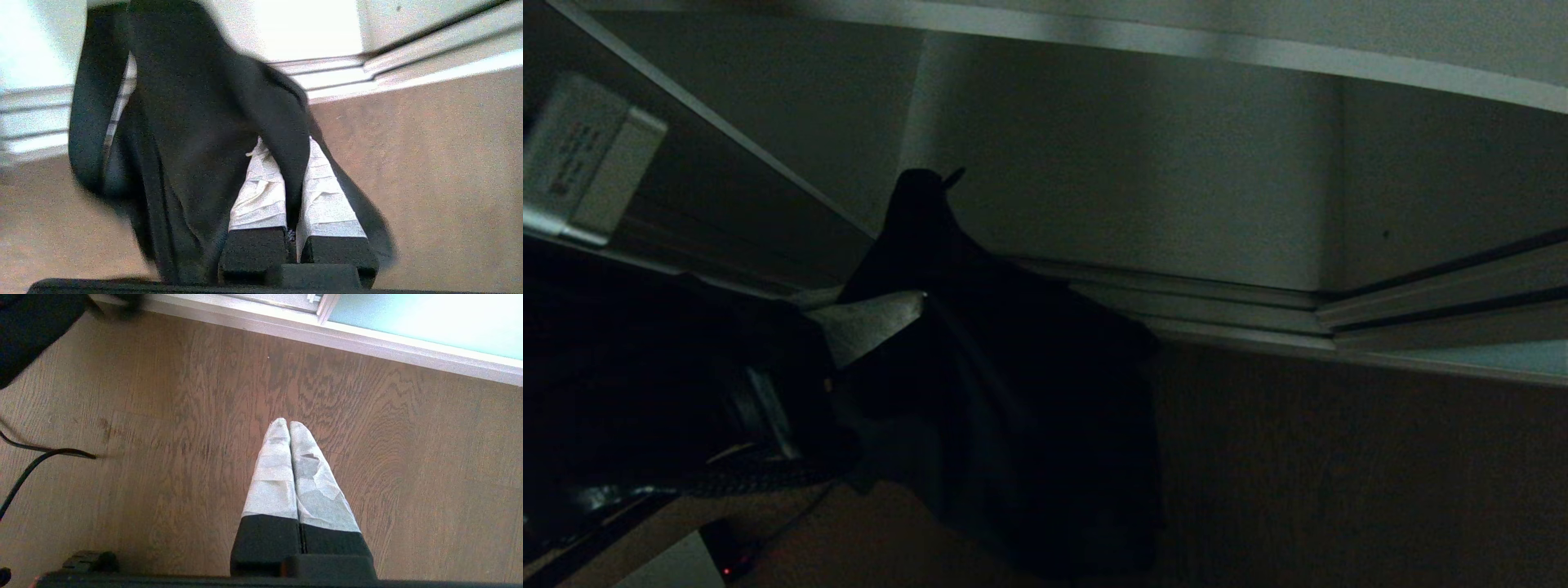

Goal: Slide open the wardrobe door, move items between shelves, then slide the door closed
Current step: Place the bag on the lower shelf

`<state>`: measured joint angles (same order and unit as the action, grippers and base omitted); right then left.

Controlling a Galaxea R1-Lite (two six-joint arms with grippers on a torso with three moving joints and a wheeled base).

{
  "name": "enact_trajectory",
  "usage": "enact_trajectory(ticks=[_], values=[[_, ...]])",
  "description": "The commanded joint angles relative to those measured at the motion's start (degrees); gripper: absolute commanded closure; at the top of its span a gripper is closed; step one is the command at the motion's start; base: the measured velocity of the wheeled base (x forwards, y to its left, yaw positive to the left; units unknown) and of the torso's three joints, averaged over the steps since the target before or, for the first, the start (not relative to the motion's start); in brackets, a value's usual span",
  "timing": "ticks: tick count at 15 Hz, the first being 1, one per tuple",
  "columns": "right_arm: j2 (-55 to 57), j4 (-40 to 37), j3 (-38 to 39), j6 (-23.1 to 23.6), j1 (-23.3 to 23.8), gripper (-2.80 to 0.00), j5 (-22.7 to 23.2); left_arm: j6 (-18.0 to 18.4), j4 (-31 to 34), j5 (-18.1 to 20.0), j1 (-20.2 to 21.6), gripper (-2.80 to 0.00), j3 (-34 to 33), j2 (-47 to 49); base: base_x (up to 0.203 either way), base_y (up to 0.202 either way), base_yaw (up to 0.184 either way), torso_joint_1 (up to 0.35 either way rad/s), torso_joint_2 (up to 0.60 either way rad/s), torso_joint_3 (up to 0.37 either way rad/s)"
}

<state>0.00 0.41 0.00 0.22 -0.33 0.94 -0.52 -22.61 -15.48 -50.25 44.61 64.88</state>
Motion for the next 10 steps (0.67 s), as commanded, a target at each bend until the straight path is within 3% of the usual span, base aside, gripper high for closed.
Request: enact_trajectory(ticks=[1,4,10], values=[[-0.2,0.0,0.0,0.0,0.0,0.0,0.0,-2.3,-0.4,-0.1,0.1,0.0,2.6,6.5,0.0,0.0,0.0,0.0,0.0,0.0],[-0.3,0.0,0.0,0.0,0.0,0.0,0.0,-7.5,-3.7,-0.2,0.3,0.0,5.5,13.9,0.0,0.0,0.0,0.0,0.0,0.0],[-0.2,0.0,0.0,0.0,0.0,0.0,0.0,-11.3,-11.4,-0.5,4.4,0.0,16.1,28.3,0.0,0.0,0.0,0.0,0.0,0.0]])
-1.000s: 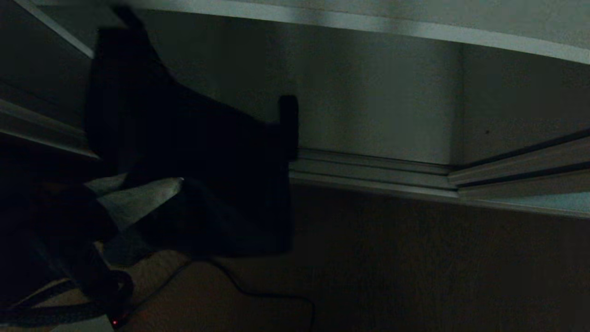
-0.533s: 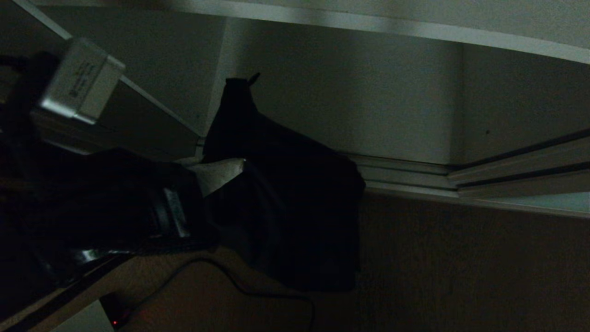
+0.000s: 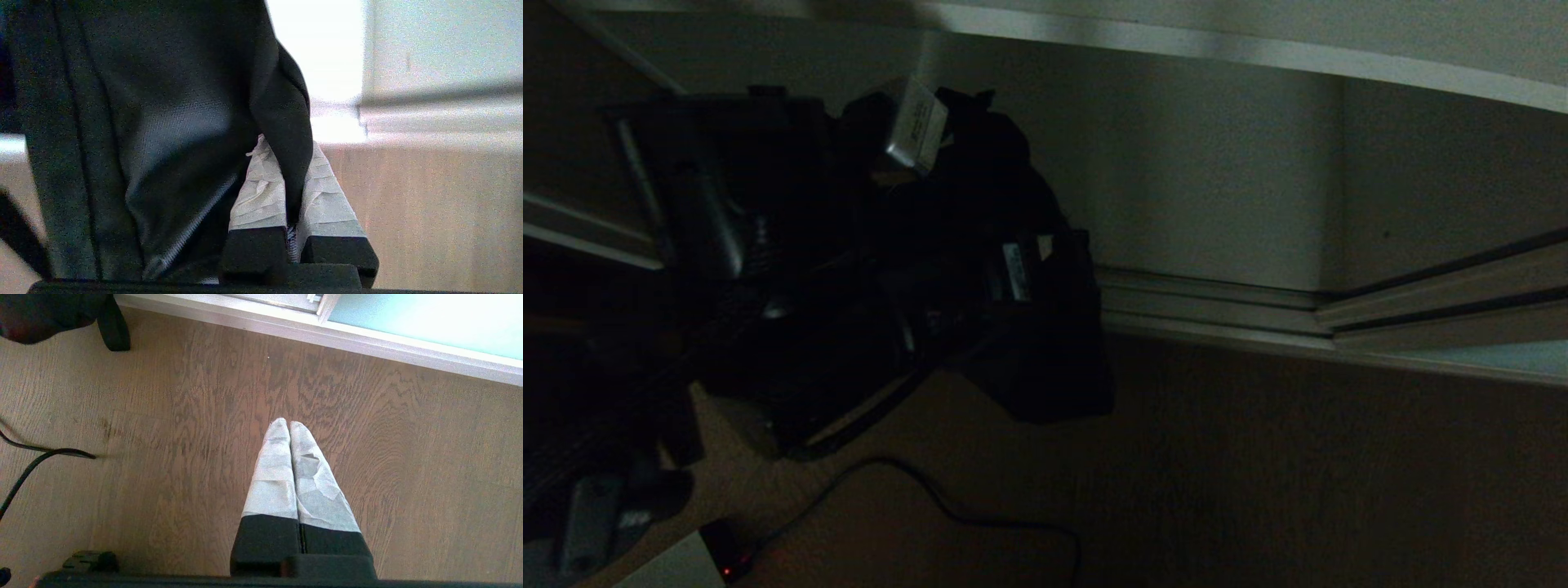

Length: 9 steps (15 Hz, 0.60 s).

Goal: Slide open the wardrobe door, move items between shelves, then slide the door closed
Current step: Place the bag on the lower shelf

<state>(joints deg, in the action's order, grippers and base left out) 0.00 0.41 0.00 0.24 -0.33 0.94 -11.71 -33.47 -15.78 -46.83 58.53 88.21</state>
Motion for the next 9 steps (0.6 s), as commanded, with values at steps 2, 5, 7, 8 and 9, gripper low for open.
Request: enact_trajectory(ticks=[2,5,7,8,9], values=[[-0.2,0.0,0.0,0.0,0.0,0.0,0.0,-0.8,-1.7,-0.4,3.4,0.0,7.0,8.6,0.0,0.0,0.0,0.0,0.0,0.0],[-0.2,0.0,0.0,0.0,0.0,0.0,0.0,-2.1,-2.0,-0.6,7.0,0.0,14.0,12.4,0.0,0.0,0.0,0.0,0.0,0.0],[-0.2,0.0,0.0,0.0,0.0,0.0,0.0,-2.1,-3.7,-1.0,9.0,0.0,19.5,15.9,0.0,0.0,0.0,0.0,0.0,0.0],[-0.3,0.0,0.0,0.0,0.0,0.0,0.0,-1.8,-6.0,-1.7,9.9,0.0,22.5,18.2,0.0,0.0,0.0,0.0,0.0,0.0],[-0.2,0.0,0.0,0.0,0.0,0.0,0.0,-1.2,-8.1,-2.3,10.5,0.0,24.9,20.1,0.0,0.0,0.0,0.0,0.0,0.0]])
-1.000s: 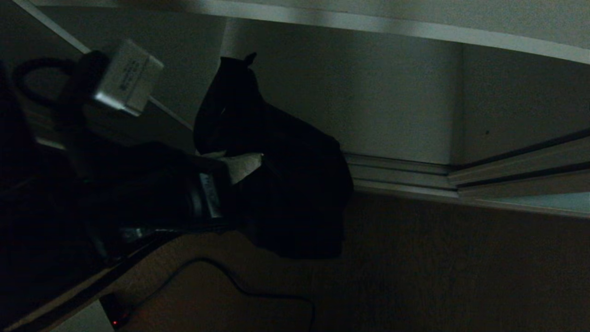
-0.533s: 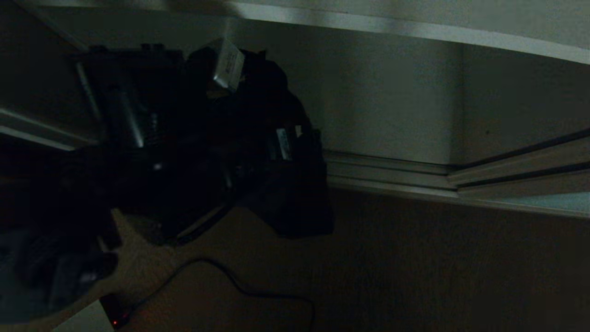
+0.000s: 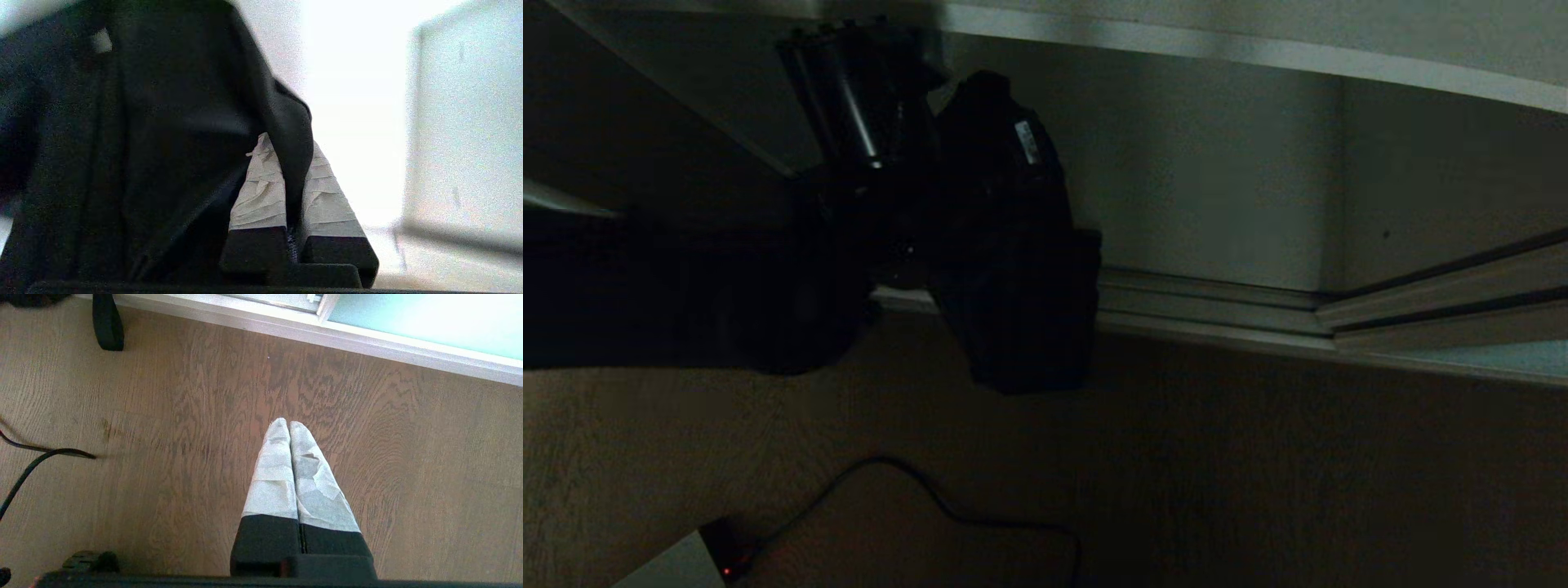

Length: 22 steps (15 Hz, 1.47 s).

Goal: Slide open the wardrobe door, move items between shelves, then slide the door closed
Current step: Place the bag on the lower shelf

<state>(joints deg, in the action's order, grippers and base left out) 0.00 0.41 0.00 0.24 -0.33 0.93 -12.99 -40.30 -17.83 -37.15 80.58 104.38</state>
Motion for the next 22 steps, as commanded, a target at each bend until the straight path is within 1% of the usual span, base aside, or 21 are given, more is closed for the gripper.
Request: enact_trajectory(ticks=[1,2,4,5,6,7,9,10,14,15,17,19,22], values=[[-0.2,0.0,0.0,0.0,0.0,0.0,0.0,1.3,-2.7,-0.7,1.4,0.0,4.9,5.6,0.0,0.0,0.0,0.0,0.0,0.0],[-0.2,0.0,0.0,0.0,0.0,0.0,0.0,2.4,-4.1,-0.9,1.8,0.0,5.9,7.0,0.0,0.0,0.0,0.0,0.0,0.0],[-0.2,0.0,0.0,0.0,0.0,0.0,0.0,3.3,-6.6,-1.4,2.4,0.0,6.2,8.8,0.0,0.0,0.0,0.0,0.0,0.0],[-0.3,0.0,0.0,0.0,0.0,0.0,0.0,4.7,-9.3,-1.9,2.6,0.0,6.2,10.5,0.0,0.0,0.0,0.0,0.0,0.0],[-0.3,0.0,0.0,0.0,0.0,0.0,0.0,6.8,-13.0,-2.3,3.0,0.0,6.3,11.8,0.0,0.0,0.0,0.0,0.0,0.0],[-0.2,0.0,0.0,0.0,0.0,0.0,0.0,9.8,-17.7,-2.5,3.5,0.0,6.9,13.5,0.0,0.0,0.0,0.0,0.0,0.0],[-0.3,0.0,0.0,0.0,0.0,0.0,0.0,15.0,-23.4,-2.7,4.3,0.0,12.6,16.2,0.0,0.0,0.0,0.0,0.0,0.0],[-0.2,0.0,0.0,0.0,0.0,0.0,0.0,16.5,-24.6,-2.7,4.7,0.0,15.7,17.1,0.0,0.0,0.0,0.0,0.0,0.0],[-0.3,0.0,0.0,0.0,0.0,0.0,0.0,19.3,-26.1,-2.4,6.6,0.0,28.7,21.3,0.0,0.0,0.0,0.0,0.0,0.0],[-0.2,0.0,0.0,0.0,0.0,0.0,0.0,20.2,-26.6,-2.0,7.3,0.0,30.2,22.3,0.0,0.0,0.0,0.0,0.0,0.0],[-0.2,0.0,0.0,0.0,0.0,0.0,0.0,20.5,-28.6,-0.9,8.5,0.0,30.2,24.5,0.0,0.0,0.0,0.0,0.0,0.0],[-0.2,0.0,0.0,0.0,0.0,0.0,0.0,21.7,-34.4,0.0,9.8,0.0,30.2,27.2,0.0,0.0,0.0,0.0,0.0,0.0],[-0.2,0.0,0.0,0.0,0.0,0.0,0.0,27.6,-44.3,1.1,11.7,0.0,30.2,31.6,0.0,0.0,0.0,0.0,0.0,0.0]])
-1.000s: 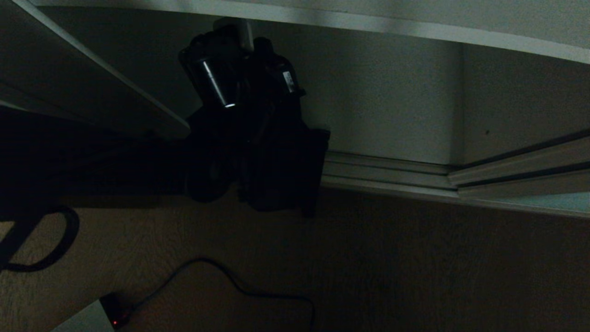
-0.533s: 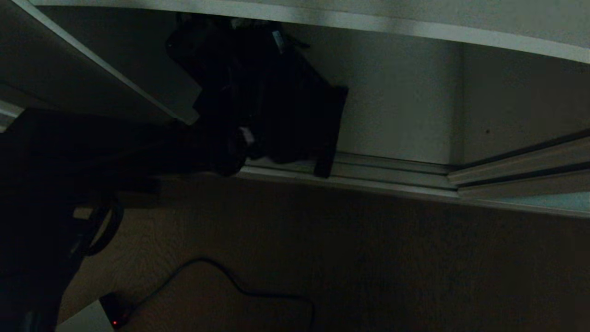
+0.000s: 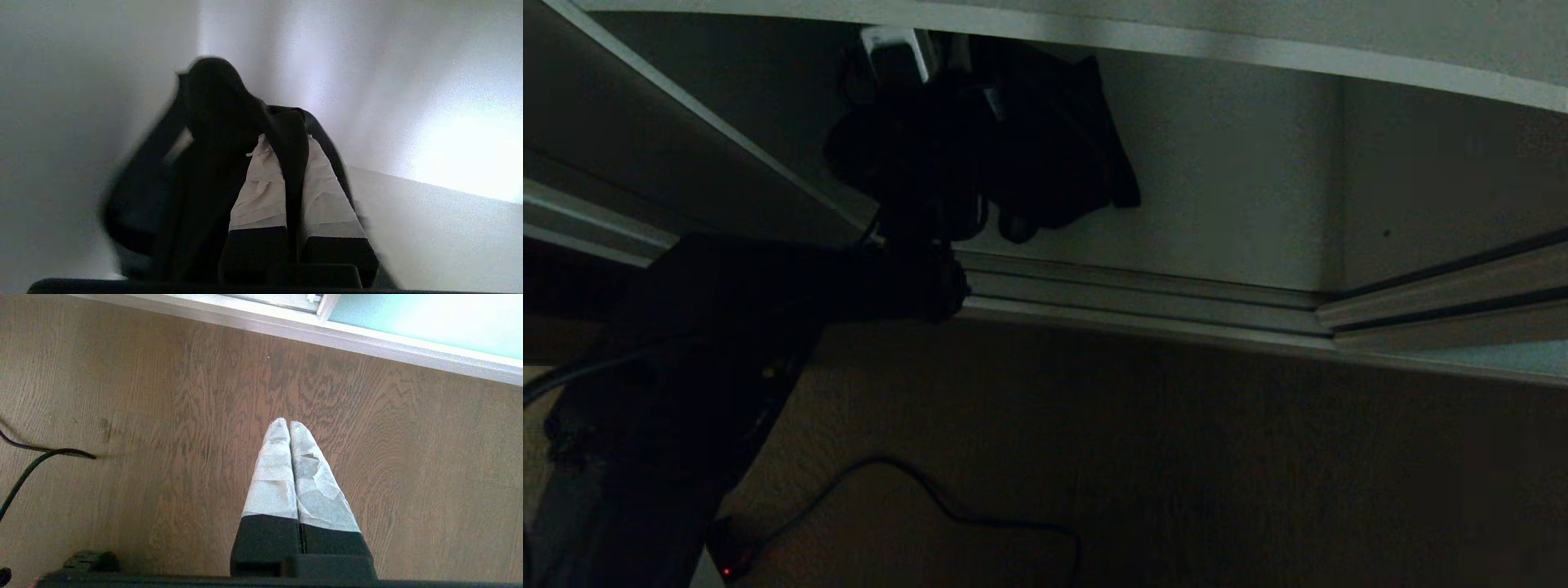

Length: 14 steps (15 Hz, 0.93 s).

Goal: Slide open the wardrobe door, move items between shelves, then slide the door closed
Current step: Place the bag on the lower shelf

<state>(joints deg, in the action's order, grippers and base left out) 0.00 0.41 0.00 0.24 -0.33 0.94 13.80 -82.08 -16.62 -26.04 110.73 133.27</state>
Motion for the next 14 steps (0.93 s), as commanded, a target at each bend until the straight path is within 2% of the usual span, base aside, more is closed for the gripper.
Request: enact_trajectory(ticks=[1,3,6,9,14], values=[[-0.2,0.0,0.0,0.0,0.0,0.0,0.0,2.3,-5.4,-0.3,1.1,0.0,0.0,3.8,0.0,0.0,0.0,0.0,0.0,0.0],[-0.2,0.0,0.0,0.0,0.0,0.0,0.0,4.4,-5.6,-1.3,1.6,0.0,0.0,3.8,0.0,0.0,0.0,0.0,0.0,0.0],[-0.2,0.0,0.0,0.0,0.0,0.0,0.0,7.3,-5.6,-5.0,1.7,0.0,0.0,4.0,0.0,0.0,0.0,0.0,0.0,0.0],[-0.2,0.0,0.0,0.0,0.0,0.0,0.0,9.2,-5.6,-5.4,1.7,0.0,-0.1,4.5,0.0,0.0,0.0,0.0,0.0,0.0],[-0.2,0.0,0.0,0.0,0.0,0.0,0.0,9.8,-5.6,-5.8,1.5,0.0,-0.1,4.5,0.0,0.0,0.0,0.0,0.0,0.0]])
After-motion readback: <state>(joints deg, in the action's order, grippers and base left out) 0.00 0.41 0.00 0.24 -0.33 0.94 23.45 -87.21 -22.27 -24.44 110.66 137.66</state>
